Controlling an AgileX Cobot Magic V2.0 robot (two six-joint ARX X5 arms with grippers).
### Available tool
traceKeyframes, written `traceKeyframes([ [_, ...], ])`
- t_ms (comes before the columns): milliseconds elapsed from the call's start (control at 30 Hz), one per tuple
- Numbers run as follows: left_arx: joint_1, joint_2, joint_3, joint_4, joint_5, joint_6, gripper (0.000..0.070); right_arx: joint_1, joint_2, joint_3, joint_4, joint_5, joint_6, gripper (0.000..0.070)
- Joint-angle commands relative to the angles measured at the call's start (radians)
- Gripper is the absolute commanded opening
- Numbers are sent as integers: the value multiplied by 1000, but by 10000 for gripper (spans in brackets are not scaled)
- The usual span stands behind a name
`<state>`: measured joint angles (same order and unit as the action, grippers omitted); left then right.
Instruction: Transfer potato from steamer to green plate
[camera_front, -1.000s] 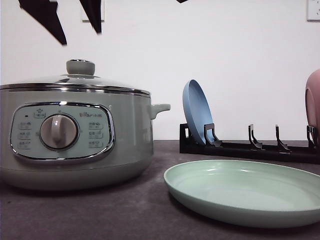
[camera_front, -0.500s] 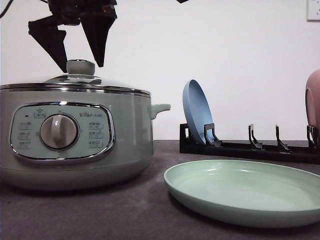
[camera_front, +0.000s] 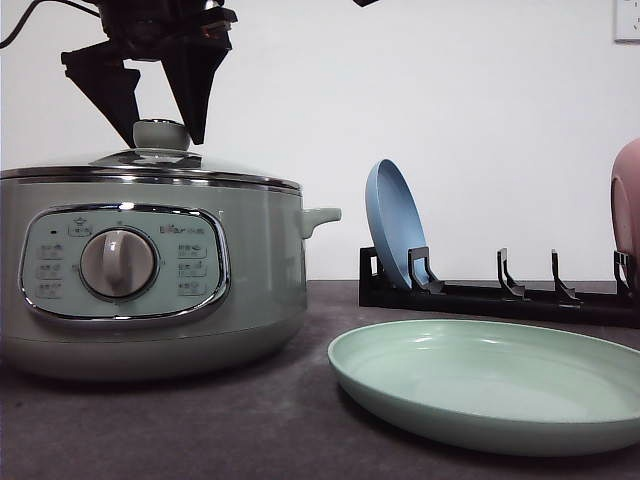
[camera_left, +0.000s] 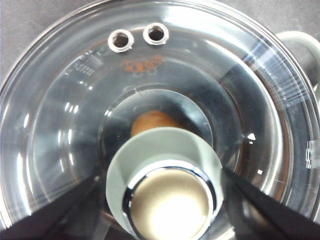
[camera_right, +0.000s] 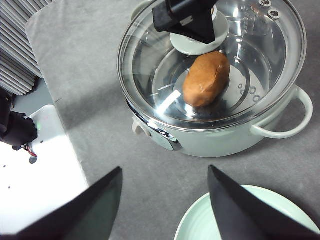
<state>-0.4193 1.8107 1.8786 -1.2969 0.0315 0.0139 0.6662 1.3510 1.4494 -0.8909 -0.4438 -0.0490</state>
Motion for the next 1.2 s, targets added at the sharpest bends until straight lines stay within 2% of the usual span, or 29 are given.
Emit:
traceKeyframes([
  [0,-7,23,32,0,0,11,415,7,13,17,3,0,-12,338],
  [133,-7,23,32,-2,0,9,407,7,13,17,3,0,-12,338],
  [267,-7,23,32,-10,0,8,314,5,13,17,4,0,-12,338],
  [400,-7,23,32,-23,0,8,302,5,13,17,7,0,-12,338],
  [433,-7,23,32,-24,0,8,281,5,13,17,7,0,-12,338],
  [467,-7,23,32,-26,0,8,241,5,13,17,8,0,-12,338],
  [533,-7,23,32,-29,0,8,107,5,13,17,8,0,-12,338],
  [600,-7,23,32,-35,0,8,9,5,13,17,8,0,-12,338],
  [1167,10,-45,36,-6,0,13,0,5,13,17,16,8,-11,338],
])
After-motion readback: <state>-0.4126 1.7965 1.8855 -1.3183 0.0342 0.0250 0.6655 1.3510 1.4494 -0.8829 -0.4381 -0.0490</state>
